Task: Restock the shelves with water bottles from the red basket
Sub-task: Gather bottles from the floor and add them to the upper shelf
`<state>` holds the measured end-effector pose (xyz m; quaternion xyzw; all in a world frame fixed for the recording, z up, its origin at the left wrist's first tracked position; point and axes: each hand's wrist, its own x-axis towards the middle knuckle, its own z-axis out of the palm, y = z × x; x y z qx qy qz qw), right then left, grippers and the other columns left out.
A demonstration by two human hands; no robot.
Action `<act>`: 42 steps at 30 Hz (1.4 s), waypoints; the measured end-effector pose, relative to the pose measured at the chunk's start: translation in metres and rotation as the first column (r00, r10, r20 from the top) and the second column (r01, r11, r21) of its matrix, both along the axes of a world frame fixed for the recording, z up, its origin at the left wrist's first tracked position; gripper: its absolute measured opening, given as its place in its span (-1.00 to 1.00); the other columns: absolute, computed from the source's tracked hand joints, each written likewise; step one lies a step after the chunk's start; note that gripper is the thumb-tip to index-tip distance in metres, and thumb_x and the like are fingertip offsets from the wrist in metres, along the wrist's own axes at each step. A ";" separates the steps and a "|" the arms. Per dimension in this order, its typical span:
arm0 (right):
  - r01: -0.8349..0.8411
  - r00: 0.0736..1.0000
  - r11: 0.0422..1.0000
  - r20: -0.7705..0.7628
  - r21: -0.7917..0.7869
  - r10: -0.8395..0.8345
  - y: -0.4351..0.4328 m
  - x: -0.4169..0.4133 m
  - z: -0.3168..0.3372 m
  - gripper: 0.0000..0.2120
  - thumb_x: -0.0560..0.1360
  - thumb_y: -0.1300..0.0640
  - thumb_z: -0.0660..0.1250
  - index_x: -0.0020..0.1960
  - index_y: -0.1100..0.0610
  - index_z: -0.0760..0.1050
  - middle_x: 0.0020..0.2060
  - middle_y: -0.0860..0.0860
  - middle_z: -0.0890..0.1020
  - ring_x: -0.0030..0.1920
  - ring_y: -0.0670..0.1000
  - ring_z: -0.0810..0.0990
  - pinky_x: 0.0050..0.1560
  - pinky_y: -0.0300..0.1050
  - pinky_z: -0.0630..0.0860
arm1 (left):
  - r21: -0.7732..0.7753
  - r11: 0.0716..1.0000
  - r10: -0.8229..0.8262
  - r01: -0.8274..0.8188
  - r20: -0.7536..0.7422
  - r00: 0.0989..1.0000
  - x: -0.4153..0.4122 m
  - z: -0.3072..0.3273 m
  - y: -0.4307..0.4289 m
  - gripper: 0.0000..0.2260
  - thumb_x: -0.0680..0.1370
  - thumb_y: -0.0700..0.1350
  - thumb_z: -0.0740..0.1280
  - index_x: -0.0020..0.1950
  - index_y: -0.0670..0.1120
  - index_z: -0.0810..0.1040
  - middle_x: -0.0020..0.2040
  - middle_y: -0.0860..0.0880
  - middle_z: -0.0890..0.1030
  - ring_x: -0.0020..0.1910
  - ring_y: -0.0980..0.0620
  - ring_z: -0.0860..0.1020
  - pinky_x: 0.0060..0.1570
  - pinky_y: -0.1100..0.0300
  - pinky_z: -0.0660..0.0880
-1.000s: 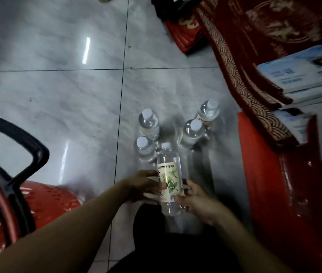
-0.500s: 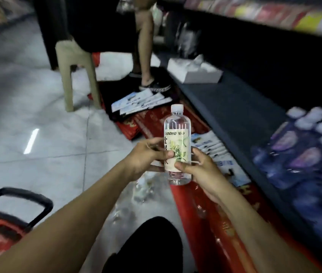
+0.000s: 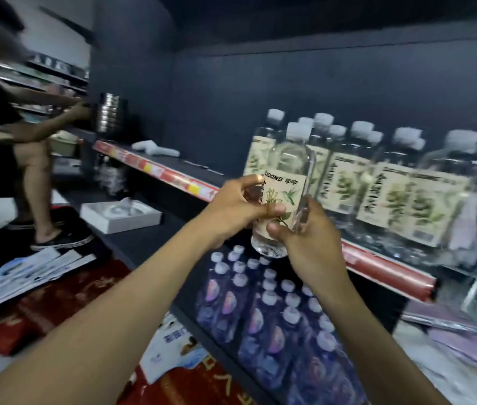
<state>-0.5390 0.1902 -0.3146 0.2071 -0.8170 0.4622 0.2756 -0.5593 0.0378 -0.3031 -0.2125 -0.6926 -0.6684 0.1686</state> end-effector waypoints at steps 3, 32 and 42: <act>0.148 0.987 0.986 -0.065 0.073 -0.144 0.036 0.003 0.019 -0.54 0.45 0.14 0.48 0.29 0.02 0.41 -0.10 -0.24 0.60 -0.11 -0.18 0.58 -0.24 -0.49 0.36 | -0.042 0.999 0.014 -0.015 -0.024 1.000 -0.007 0.022 0.040 -0.47 0.39 -0.18 0.56 0.33 -0.15 0.51 0.07 -0.09 0.69 0.06 -0.04 0.66 0.12 0.01 0.58; 0.570 0.820 0.820 -0.095 0.049 -0.565 0.148 0.018 0.018 -0.04 0.36 0.06 0.56 0.50 -0.21 -0.02 0.46 0.11 0.36 0.21 0.19 0.55 0.27 0.20 0.44 | -0.126 0.982 0.120 -0.139 -0.150 0.981 -0.036 0.023 0.131 -0.28 0.41 -0.05 0.51 0.48 0.21 0.24 0.43 0.07 0.38 0.19 0.23 0.26 0.06 0.38 0.24; 0.523 0.851 0.852 -0.069 0.030 -0.520 0.144 0.003 0.019 -0.04 0.36 0.09 0.57 0.49 -0.24 -0.02 0.31 0.13 0.50 0.18 0.17 0.56 0.26 0.21 0.48 | -0.083 0.983 0.148 -0.162 -0.151 0.977 -0.047 0.023 0.144 -0.33 0.44 -0.09 0.49 0.48 0.15 0.29 0.03 0.21 0.43 0.06 0.18 0.45 0.12 0.18 0.45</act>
